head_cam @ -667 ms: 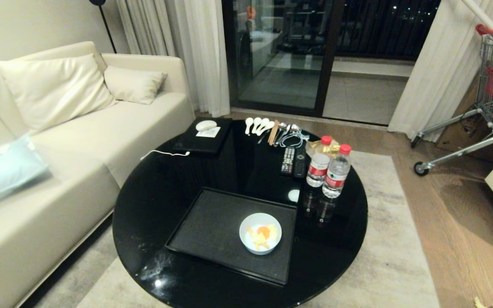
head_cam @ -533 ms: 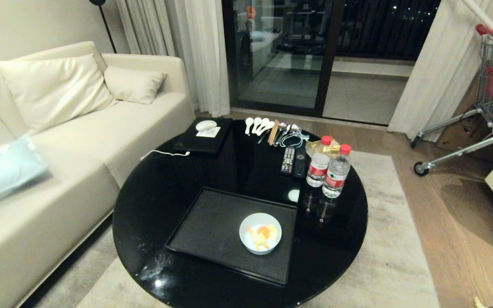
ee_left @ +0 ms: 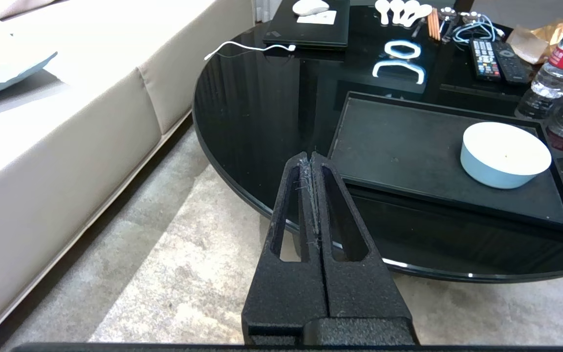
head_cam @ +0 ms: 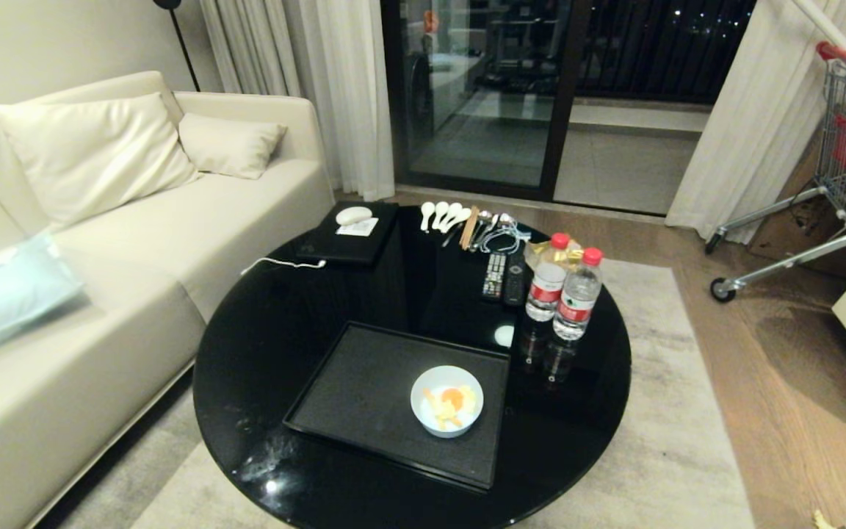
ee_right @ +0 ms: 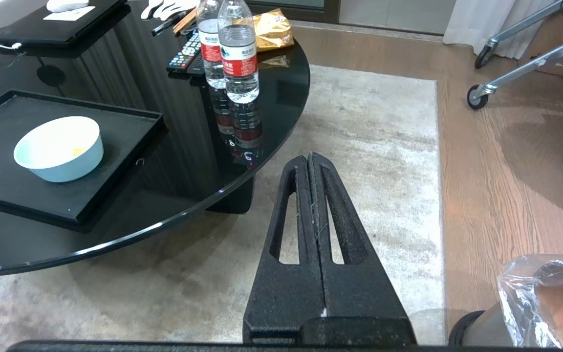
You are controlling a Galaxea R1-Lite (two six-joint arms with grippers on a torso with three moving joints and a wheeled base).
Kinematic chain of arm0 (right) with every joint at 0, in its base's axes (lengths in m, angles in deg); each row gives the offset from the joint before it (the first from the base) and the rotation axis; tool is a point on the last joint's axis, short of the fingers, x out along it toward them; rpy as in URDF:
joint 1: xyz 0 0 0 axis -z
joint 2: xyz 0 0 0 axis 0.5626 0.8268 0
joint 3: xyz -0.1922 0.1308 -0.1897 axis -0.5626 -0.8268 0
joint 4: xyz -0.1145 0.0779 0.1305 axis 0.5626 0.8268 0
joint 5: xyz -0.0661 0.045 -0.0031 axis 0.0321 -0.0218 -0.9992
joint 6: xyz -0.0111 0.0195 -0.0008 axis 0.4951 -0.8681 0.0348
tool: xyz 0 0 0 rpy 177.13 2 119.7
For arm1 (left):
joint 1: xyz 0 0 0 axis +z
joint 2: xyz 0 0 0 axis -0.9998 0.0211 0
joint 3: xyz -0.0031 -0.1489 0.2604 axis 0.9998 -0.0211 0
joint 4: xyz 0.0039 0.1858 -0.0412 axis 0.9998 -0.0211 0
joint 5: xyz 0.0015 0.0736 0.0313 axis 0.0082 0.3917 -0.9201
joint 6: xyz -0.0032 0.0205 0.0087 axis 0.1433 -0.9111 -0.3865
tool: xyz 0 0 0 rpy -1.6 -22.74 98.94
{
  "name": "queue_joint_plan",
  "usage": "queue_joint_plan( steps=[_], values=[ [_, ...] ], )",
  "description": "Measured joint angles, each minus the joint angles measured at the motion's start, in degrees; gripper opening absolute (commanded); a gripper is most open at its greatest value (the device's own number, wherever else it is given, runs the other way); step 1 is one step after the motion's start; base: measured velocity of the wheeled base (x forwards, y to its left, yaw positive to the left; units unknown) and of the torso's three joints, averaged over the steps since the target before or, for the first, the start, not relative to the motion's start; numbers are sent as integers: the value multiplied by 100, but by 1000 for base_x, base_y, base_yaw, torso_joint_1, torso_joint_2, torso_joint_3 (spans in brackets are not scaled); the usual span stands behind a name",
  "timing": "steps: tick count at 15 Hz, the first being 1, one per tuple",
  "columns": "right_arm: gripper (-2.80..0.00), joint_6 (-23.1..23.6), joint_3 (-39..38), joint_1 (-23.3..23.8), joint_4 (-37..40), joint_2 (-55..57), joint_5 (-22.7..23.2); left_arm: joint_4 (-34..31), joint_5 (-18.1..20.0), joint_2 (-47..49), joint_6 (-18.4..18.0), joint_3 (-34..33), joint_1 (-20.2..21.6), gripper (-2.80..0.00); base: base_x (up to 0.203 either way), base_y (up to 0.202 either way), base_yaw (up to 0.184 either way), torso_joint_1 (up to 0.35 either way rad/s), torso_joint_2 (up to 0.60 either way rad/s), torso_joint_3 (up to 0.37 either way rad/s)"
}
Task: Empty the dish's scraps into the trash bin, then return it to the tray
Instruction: Pick up the bowl with leftover food
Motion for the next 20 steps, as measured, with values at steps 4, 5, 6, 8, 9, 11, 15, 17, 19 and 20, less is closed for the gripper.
queue_joint_plan(
  steps=[4,5,6,8,9,11,15,17,19,20],
  values=[
    [-280,71,7,0,-291,0,27,0,2,0,-2,0,0,-280,0,0,0,0,0,0],
    [-280,69,22,0,-388,0,150,0,-1,0,0,0,0,-280,0,0,0,0,0,0],
    [-280,67,80,0,-387,0,348,0,0,0,-2,0,0,-280,0,0,0,0,0,0],
    [-280,67,360,0,-343,7,989,0,0,0,-2,0,0,-280,0,0,0,0,0,0],
    [-280,75,512,0,-298,17,1320,0,1,0,0,0,0,-280,0,0,0,0,0,0],
    [-280,167,808,0,-182,144,1858,0,2,0,1,0,0,-280,0,0,0,0,0,0],
    [-280,446,1418,0,-177,1063,2294,1,0,0,1,0,0,-280,0,0,0,0,0,0],
    [-280,570,1794,0,-201,1773,2494,0,0,0,1,0,0,-280,0,0,0,0,0,0],
    [-280,630,2159,0,-262,2502,2775,2,0,0,-2,0,0,-280,0,0,0,0,0,0],
    [-280,652,2334,0,-289,2877,2927,0,0,0,-2,0,0,-280,0,0,0,0,0,0]
  ],
)
